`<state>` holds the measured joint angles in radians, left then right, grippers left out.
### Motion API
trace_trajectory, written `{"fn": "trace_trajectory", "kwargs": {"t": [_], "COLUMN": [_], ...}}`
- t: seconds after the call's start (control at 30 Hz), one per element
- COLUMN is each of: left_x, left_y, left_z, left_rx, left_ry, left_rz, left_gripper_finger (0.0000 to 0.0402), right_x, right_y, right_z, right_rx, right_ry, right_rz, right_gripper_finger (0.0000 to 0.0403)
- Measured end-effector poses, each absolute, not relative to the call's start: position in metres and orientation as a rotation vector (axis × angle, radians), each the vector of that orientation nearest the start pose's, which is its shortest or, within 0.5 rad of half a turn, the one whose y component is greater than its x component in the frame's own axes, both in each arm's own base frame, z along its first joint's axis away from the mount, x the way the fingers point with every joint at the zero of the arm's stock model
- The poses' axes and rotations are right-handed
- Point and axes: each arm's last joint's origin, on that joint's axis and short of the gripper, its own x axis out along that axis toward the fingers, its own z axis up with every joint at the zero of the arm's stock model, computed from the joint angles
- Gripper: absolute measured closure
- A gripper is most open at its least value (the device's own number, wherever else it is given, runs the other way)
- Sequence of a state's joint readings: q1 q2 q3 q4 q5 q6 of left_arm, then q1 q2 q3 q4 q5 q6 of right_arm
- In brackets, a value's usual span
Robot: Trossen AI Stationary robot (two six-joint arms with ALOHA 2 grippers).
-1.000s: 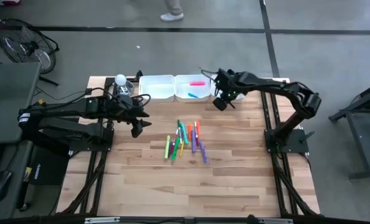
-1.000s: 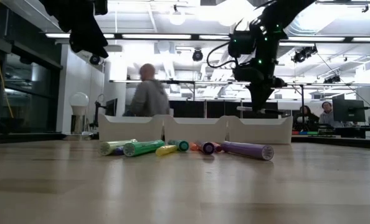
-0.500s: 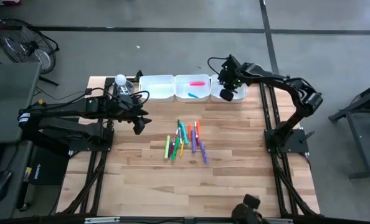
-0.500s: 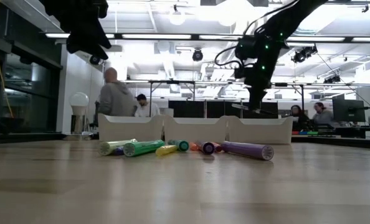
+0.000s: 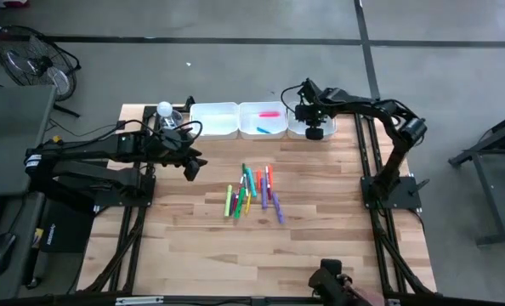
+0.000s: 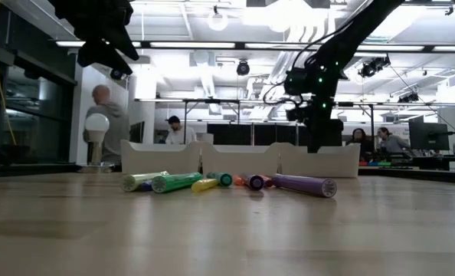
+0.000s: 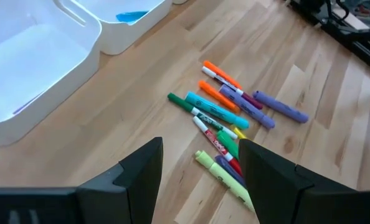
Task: Pick & Place Markers
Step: Put the black marker pen into the right white bin, then put the bottom violet highlighter pen into the left white bin
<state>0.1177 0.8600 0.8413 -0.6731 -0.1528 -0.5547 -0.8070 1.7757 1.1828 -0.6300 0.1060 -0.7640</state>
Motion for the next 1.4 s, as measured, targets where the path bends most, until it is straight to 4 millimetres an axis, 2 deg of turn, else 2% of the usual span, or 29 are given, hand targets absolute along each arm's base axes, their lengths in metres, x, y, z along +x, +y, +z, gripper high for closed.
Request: {"fn": "trace_trajectory", "kwargs": {"t": [0.1, 0.33, 0.97, 1.13, 1.4], "left_x": [0.166, 0.166, 0.166, 0.166, 0.166], "left_y": [0.024, 0.024, 0.024, 0.024, 0.025], "left_z": [0.298, 0.298, 0.298, 0.298, 0.298], "left_rx": [-0.535, -0.552, -0.562, -0.561, -0.561], "left_ry": [0.599, 0.595, 0.588, 0.587, 0.587], "left_rz": [0.451, 0.456, 0.472, 0.475, 0.476], "left_gripper_finger": [0.0195, 0.0195, 0.0195, 0.0195, 0.0195], "right_x": [0.236, 0.237, 0.237, 0.240, 0.249], "right_y": [-0.251, -0.253, -0.251, -0.254, -0.260], "right_z": [0.178, 0.178, 0.178, 0.187, 0.216], "right_rx": [-0.207, -0.226, -0.178, -0.115, 0.067], "right_ry": [1.400, 1.395, 1.411, 1.381, 1.273], "right_rz": [-0.268, -0.277, -0.335, -0.390, -0.482], "right_gripper_finger": [0.0375, 0.0369, 0.0305, 0.0290, 0.0267]}}
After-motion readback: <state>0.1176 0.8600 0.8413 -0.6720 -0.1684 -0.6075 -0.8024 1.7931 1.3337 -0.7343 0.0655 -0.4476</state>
